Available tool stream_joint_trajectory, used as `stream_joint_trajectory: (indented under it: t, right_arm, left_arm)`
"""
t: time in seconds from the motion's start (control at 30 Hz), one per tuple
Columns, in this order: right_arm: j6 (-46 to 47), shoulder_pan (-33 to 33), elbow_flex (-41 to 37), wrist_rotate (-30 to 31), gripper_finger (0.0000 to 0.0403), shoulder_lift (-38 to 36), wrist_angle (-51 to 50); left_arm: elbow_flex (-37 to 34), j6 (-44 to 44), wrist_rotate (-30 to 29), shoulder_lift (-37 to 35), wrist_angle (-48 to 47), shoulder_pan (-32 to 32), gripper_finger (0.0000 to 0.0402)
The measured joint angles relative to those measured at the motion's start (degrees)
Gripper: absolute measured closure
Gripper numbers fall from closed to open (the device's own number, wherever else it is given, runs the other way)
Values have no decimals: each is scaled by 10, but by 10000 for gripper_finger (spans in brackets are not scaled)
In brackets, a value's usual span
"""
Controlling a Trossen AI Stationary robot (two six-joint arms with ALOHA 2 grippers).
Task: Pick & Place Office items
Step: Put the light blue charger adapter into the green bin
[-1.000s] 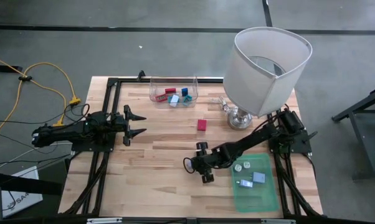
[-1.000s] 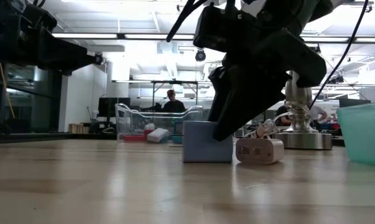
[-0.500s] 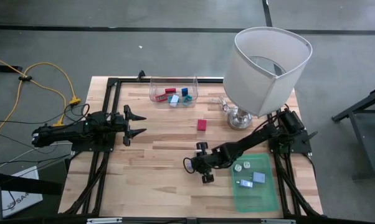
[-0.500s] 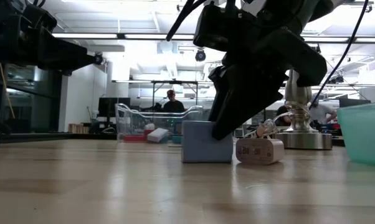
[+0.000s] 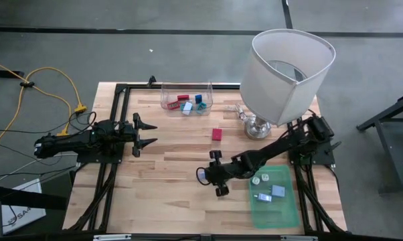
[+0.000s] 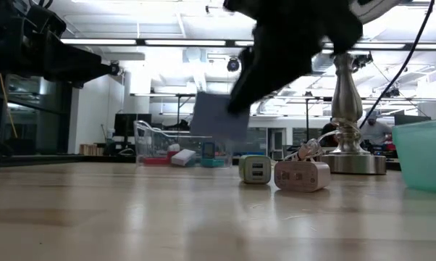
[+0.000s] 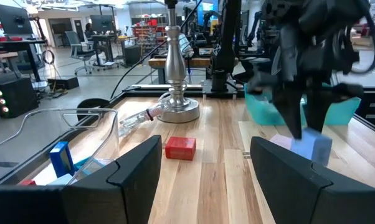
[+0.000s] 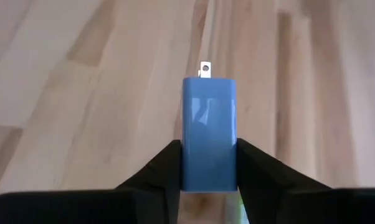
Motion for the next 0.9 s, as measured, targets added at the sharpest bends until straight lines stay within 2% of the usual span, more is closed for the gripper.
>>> stream_joint_trajectory:
  t: [0.2, 0.4, 0.7, 0.9]
  right_arm:
    - [-1, 15, 0, 35, 294, -51, -25]
    - [18, 56, 0, 98, 288, -90, -77]
    - [179, 142, 1, 118, 289, -126, -178]
    - [303, 227, 1, 207, 293, -154, -259]
  left_arm:
    - [0, 0, 0, 0, 0, 0, 164]
    - [0, 0, 0, 0, 0, 0, 164]
    - [0, 0, 0, 0, 0, 0, 164]
    - [0, 0, 0, 0, 0, 0, 164]
